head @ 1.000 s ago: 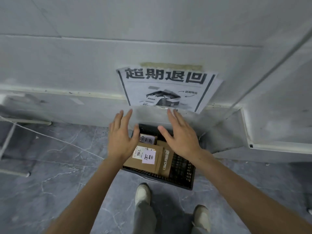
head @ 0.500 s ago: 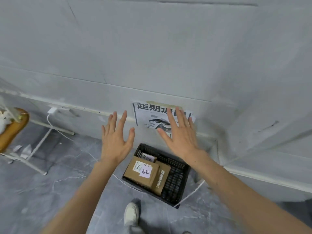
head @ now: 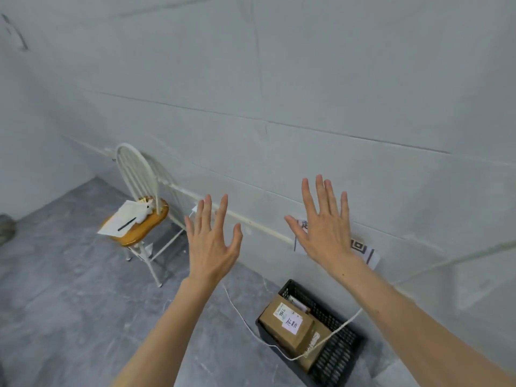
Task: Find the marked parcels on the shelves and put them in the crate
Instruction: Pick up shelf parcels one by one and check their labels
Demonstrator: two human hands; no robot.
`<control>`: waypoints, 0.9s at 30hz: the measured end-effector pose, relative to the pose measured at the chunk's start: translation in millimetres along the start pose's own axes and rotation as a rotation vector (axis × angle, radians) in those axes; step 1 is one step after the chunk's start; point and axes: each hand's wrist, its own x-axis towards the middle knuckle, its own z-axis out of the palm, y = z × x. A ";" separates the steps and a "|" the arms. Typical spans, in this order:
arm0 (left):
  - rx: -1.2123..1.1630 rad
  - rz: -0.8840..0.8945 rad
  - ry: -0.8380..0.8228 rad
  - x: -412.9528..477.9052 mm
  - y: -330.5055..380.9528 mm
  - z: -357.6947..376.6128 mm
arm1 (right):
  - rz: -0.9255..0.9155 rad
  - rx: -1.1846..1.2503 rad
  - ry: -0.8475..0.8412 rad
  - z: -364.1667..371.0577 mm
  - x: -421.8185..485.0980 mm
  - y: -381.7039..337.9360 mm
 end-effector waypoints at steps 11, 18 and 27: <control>0.138 -0.141 0.258 -57.4 -103.4 -171.7 | -0.190 0.110 0.110 -62.6 2.5 -151.1; 0.266 -0.281 0.368 -132.7 -173.0 -265.8 | -0.404 0.179 0.166 -101.4 -13.7 -274.1; 0.438 -0.488 0.477 -246.7 -221.0 -383.6 | -0.708 0.421 0.180 -144.7 -78.6 -458.9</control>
